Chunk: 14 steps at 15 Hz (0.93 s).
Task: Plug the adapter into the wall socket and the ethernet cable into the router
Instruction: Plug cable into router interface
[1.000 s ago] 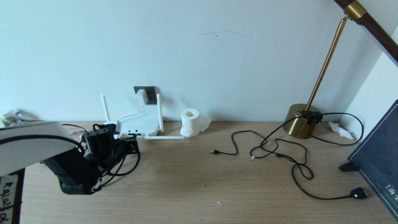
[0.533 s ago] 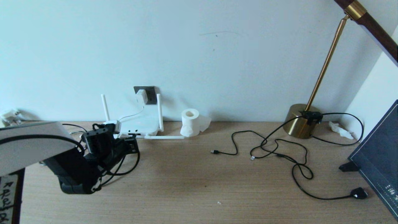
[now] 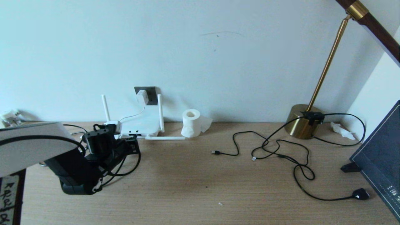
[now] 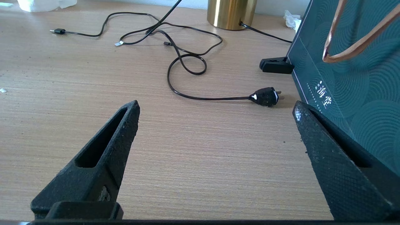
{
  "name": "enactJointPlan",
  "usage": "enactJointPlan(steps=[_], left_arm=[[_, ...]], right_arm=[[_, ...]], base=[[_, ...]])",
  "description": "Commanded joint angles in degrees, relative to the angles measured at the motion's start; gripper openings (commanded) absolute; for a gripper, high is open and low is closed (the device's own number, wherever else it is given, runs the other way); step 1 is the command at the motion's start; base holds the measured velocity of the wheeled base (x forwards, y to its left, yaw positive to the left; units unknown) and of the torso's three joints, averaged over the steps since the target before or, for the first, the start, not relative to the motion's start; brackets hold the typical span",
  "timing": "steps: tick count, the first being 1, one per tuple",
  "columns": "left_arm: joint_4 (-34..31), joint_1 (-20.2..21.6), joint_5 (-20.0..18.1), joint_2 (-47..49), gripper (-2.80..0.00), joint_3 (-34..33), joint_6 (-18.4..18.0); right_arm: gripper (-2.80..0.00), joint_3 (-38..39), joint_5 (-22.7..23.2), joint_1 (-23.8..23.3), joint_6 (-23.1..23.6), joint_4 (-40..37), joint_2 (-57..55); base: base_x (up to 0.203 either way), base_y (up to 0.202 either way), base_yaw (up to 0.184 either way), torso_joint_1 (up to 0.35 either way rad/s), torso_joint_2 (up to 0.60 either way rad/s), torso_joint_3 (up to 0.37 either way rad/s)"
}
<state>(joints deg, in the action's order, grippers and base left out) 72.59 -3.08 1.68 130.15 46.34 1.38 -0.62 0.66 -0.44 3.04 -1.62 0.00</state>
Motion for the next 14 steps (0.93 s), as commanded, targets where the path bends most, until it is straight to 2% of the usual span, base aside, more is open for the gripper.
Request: enactJointPlan(steps=[1,14], left_arm=[[0.4,0.0,0.1,0.2,-2.8,0.4,0.0],[-0.3,-0.1,0.1,0.2,-2.8,1.2,0.0]], right_arm=[[0.0,0.0,0.0,0.0,0.0,0.0,-0.1],[0.0,0.0,0.0,0.0,0.0,0.0,-0.1]], base=[[0.0,0.0,0.0,0.0,0.0,0.0],[0.0,0.0,0.0,0.0,0.0,0.0]])
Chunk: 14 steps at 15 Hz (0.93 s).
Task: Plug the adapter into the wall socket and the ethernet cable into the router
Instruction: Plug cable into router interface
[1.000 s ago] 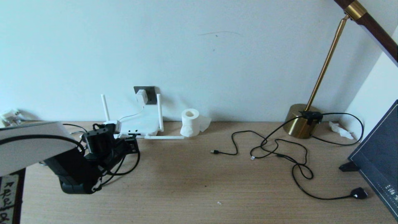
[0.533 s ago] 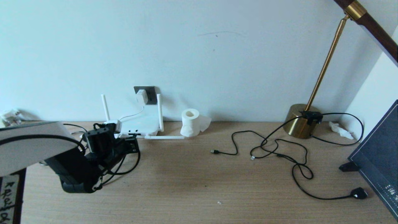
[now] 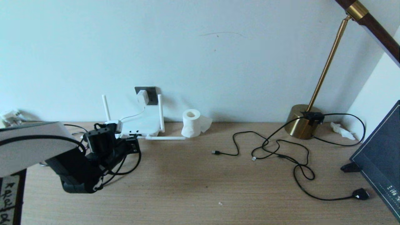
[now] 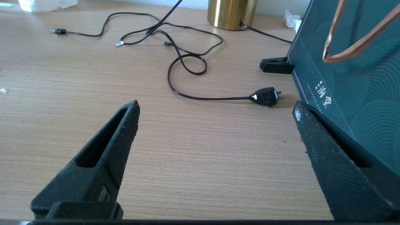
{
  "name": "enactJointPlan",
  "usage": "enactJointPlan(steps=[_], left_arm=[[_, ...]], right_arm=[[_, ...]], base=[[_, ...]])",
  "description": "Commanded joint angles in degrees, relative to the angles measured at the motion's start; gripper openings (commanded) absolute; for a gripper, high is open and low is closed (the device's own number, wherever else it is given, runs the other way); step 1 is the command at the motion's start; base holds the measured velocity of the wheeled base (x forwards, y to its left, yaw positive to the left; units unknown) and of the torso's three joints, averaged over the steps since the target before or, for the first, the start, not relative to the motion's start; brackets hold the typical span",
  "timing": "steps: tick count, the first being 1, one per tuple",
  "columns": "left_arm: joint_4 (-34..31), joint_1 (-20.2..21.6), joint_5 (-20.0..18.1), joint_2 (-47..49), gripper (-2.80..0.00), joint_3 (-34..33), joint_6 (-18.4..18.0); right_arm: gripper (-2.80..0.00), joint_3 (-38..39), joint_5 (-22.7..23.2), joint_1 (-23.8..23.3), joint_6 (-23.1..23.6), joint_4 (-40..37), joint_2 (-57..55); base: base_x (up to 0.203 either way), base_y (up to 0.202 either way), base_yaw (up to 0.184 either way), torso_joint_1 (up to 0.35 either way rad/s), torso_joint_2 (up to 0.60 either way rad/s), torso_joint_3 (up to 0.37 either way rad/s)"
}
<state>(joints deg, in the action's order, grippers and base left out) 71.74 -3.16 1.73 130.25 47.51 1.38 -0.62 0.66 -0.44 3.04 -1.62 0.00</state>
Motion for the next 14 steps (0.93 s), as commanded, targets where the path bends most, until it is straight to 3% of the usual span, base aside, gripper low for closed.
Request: enactJointPlan(steps=[1,14], left_arm=[[0.2,0.0,0.0,0.0,-2.8,0.2,0.0],[-2.3,0.1,0.0,-0.4,-2.8,2.1,0.0]], right_arm=[[0.0,0.0,0.0,0.0,0.0,0.0,-0.1],[0.0,0.0,0.0,0.0,0.0,0.0,-0.1]], base=[[0.0,0.0,0.0,0.0,0.0,0.0],[0.0,0.0,0.0,0.0,0.0,0.0]])
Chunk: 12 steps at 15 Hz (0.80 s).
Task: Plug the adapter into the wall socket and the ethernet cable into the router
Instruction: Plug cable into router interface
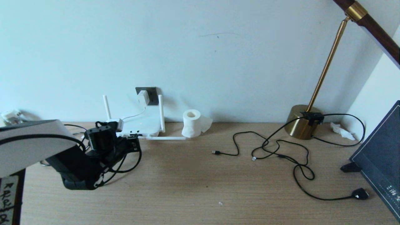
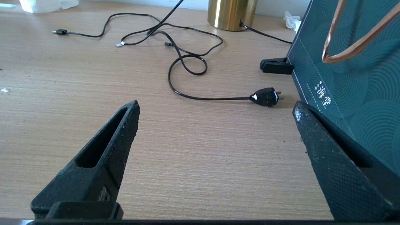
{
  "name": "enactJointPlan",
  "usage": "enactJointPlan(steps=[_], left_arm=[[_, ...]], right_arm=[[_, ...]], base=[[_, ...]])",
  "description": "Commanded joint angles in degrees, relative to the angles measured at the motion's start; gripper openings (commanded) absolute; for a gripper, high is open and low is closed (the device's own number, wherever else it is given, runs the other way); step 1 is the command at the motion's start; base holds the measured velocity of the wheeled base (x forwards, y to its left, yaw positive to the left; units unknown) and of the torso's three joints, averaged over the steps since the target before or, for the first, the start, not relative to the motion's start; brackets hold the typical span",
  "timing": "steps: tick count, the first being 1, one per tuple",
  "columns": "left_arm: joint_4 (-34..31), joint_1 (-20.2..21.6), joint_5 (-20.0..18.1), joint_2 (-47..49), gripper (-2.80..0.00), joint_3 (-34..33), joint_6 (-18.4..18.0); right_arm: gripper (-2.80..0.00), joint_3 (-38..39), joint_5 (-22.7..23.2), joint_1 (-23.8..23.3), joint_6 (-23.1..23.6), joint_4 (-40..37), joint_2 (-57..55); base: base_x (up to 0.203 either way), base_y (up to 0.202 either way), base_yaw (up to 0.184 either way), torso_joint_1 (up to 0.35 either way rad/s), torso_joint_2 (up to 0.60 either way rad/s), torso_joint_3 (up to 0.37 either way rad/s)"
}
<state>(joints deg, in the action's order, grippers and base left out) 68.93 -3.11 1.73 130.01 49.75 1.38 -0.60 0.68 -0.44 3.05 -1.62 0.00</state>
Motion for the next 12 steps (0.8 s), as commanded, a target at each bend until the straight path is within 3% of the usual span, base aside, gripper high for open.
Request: enactJointPlan(steps=[1,12], left_arm=[[0.5,0.0,0.0,-0.3,-2.8,-0.2,0.0],[0.5,0.0,0.0,0.2,-2.8,-0.1,0.0]], right_arm=[[0.0,0.0,0.0,0.0,0.0,0.0,-0.1],[0.0,0.0,0.0,0.0,0.0,0.0,-0.1]], base=[[0.0,0.0,0.0,0.0,0.0,0.0],[0.0,0.0,0.0,0.0,0.0,0.0]])
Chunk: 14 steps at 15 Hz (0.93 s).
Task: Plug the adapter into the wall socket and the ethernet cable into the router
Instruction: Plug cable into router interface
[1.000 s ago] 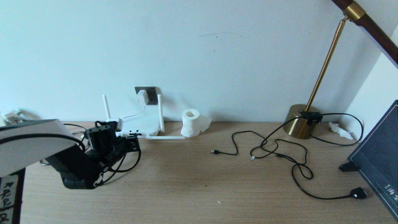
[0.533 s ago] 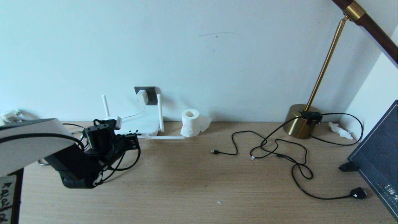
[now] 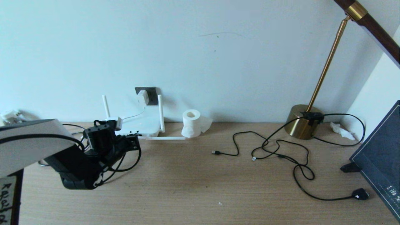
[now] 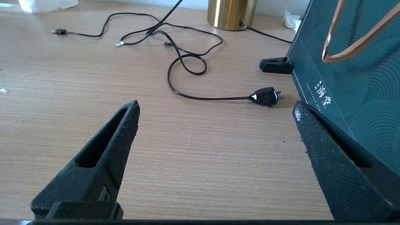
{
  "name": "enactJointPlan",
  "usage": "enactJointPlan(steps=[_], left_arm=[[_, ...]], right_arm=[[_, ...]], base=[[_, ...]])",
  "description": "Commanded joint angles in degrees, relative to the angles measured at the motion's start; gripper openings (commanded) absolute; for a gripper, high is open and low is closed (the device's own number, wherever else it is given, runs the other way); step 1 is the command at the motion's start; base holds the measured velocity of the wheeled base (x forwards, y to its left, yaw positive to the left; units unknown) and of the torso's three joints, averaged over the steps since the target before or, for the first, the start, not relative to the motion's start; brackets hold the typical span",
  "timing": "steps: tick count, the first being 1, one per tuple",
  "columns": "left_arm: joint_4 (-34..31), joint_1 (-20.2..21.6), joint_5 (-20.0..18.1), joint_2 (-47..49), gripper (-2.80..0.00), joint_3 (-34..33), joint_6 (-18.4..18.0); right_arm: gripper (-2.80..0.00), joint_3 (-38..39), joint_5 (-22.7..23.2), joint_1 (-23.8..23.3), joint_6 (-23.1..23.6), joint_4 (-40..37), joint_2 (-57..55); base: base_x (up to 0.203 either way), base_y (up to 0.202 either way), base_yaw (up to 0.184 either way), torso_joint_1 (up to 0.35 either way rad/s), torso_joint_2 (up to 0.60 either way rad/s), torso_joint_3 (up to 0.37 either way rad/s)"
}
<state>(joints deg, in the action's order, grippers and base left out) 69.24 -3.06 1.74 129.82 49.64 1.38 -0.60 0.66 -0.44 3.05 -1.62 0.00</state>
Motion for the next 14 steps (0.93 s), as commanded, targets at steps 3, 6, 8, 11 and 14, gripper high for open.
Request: enactJointPlan(steps=[3,6,8,11,14], left_arm=[[0.3,0.0,0.0,0.4,-2.8,-0.2,0.0],[0.3,0.0,0.0,0.4,-2.8,-0.4,0.0],[0.3,0.0,0.0,0.5,-2.8,-0.7,0.0],[0.4,0.0,0.0,0.6,-2.8,-1.7,0.0],[0.4,0.0,0.0,0.7,-2.8,-1.9,0.0]], right_arm=[[0.0,0.0,0.0,0.0,0.0,0.0,-0.1],[0.0,0.0,0.0,0.0,0.0,0.0,0.0],[0.0,0.0,0.0,0.0,0.0,0.0,-0.1],[0.0,0.0,0.0,0.0,0.0,0.0,-0.1],[0.0,0.0,0.0,0.0,0.0,0.0,-0.1]], base=[[0.0,0.0,0.0,0.0,0.0,0.0],[0.0,0.0,0.0,0.0,0.0,0.0],[0.0,0.0,0.0,0.0,0.0,0.0],[0.0,0.0,0.0,0.0,0.0,0.0],[0.0,0.0,0.0,0.0,0.0,0.0]])
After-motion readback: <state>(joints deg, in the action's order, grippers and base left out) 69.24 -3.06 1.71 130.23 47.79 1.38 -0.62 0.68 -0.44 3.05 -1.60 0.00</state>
